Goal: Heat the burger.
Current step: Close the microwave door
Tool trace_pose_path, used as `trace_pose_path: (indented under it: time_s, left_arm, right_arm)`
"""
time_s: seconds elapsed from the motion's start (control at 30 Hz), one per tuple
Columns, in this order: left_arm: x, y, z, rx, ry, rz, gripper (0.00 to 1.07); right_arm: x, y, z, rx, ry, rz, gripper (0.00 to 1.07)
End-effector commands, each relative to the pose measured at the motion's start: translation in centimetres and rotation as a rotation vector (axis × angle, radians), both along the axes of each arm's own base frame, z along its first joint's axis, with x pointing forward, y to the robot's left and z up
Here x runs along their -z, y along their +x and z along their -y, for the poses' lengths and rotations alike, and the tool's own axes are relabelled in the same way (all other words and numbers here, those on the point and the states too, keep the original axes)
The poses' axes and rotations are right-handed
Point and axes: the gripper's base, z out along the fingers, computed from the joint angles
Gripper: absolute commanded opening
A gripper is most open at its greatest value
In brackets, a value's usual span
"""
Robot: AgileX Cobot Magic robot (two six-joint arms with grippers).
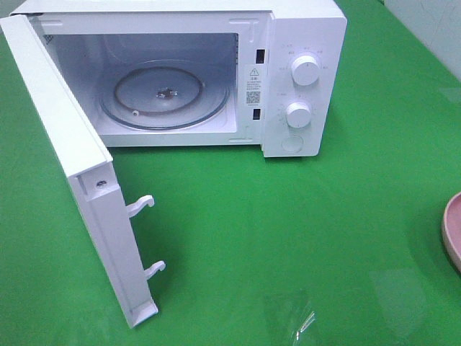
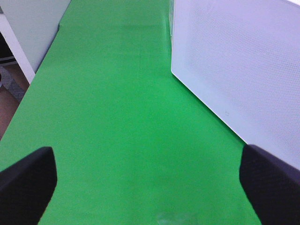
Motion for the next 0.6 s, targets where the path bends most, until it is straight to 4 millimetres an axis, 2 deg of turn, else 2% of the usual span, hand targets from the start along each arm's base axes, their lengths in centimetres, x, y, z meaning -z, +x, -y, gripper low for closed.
trace_pose_path:
  time_s: [0.03, 0.13, 0.3, 0.43, 0.5, 0.6]
  left_arm:
    - [0.0, -0.2, 0.0, 0.0, 0.001, 0.022, 0.98]
    - [0.0, -0.2, 0.0, 0.0, 0.001, 0.022, 0.98]
    - [0.0, -0.2, 0.0, 0.0, 0.001, 0.022, 0.98]
    - [0.0, -0.2, 0.0, 0.0, 0.001, 0.022, 0.98]
    - [0.0, -0.2, 0.0, 0.0, 0.001, 0.022, 0.98]
    - [0.0, -0.2, 0.0, 0.0, 0.001, 0.022, 0.98]
  right_arm:
    - [0.4, -1.2, 0.4, 0.05, 0.004, 0.132, 0.72]
    - [0.7, -2.3, 0.3, 0.06, 0.038, 0.171, 0.72]
    - [0.9, -3.1, 0.3, 0.08, 0.05, 0.204, 0.72]
    - [0.9, -3.8, 0.4, 0.106, 0.053, 0.242, 0.74]
    - [0.9, -4.6, 0.4, 0.141, 0.056, 0.294, 0.8]
    - [0.9, -4.6, 0.4, 0.144, 0.054, 0.293, 0.79]
